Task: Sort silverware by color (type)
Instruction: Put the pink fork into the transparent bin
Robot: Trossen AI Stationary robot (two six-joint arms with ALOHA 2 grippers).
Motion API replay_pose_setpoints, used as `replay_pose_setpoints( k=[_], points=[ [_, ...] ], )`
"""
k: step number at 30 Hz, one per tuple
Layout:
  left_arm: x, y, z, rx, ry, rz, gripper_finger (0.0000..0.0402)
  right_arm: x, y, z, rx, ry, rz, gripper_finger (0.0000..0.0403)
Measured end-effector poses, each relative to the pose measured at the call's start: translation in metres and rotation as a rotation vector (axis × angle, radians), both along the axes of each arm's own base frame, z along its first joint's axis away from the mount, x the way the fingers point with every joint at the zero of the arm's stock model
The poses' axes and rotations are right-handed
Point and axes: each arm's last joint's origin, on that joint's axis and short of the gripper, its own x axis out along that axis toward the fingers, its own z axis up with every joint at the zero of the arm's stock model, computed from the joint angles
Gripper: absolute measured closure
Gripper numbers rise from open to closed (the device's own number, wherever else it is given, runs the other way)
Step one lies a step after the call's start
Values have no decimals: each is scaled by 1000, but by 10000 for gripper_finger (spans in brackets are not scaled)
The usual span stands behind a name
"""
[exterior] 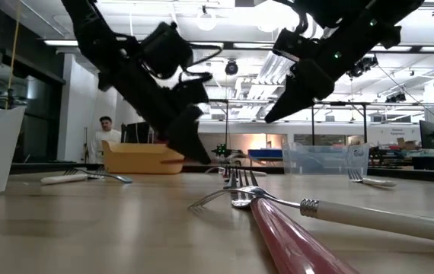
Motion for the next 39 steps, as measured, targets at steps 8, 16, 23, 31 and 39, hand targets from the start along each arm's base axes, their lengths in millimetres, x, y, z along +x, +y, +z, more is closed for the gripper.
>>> replay_pose_setpoints(
  k=[8, 16, 23, 31, 39],
  points=[
    [-38, -3, 14, -27, -233, 49, 352, -18, 0, -15, 51, -190, -25, 289],
    [-63, -15, 27, -96, -681, -69, 352, -26, 3, -26, 199, -662, 43, 289],
    [-51, -27, 49, -60, -800, -182, 352, 3, 6, 10, 184, -802, 113, 263],
    [-45, -35, 58, -34, -835, -225, 352, 26, 7, 38, 176, -792, 109, 199],
    [-45, -37, 58, -37, -838, -234, 352, 30, 7, 45, 157, -801, 113, 221]
  ],
)
